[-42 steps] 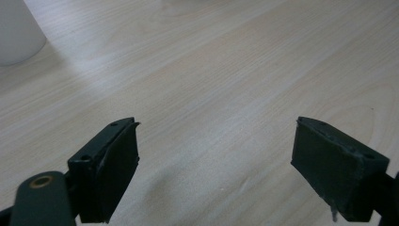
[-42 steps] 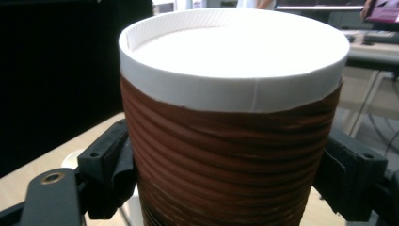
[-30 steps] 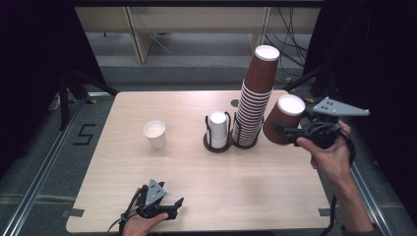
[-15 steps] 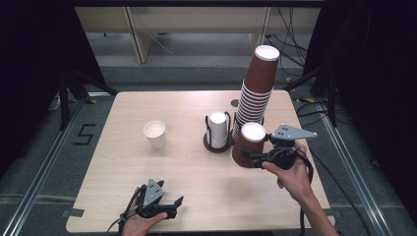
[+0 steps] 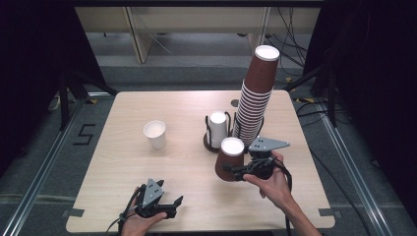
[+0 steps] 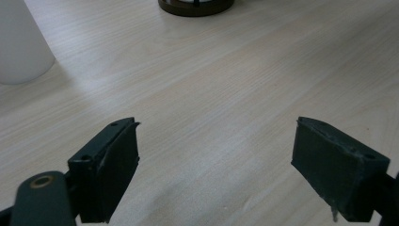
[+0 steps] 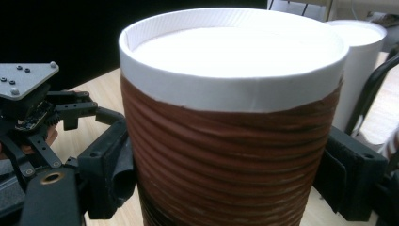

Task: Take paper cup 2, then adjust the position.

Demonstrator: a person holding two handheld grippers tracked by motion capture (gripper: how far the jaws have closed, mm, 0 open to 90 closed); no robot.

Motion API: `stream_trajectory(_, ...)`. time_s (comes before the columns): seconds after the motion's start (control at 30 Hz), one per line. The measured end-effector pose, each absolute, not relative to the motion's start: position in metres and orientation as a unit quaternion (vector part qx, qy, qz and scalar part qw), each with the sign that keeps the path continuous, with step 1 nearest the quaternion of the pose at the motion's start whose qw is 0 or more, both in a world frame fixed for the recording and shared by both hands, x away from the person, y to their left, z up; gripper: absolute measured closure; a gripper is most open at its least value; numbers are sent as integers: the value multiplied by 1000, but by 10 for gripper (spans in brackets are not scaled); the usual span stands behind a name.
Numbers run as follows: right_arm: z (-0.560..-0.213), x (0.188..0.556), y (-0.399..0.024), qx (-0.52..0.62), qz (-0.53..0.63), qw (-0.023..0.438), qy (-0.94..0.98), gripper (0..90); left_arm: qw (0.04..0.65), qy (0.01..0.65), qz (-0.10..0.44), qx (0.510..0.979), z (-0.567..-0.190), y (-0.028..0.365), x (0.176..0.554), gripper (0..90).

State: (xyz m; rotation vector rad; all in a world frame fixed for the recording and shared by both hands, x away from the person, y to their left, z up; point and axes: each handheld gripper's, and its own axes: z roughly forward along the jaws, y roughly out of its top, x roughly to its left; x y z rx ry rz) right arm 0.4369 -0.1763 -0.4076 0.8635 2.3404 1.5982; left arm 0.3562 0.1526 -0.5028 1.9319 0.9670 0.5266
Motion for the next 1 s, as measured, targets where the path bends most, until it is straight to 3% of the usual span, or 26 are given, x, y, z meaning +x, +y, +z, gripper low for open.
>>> stream_trajectory(1.0,-430,433,-142,264,531,50,804,180,455,381,211,777,-500,149,352,147)
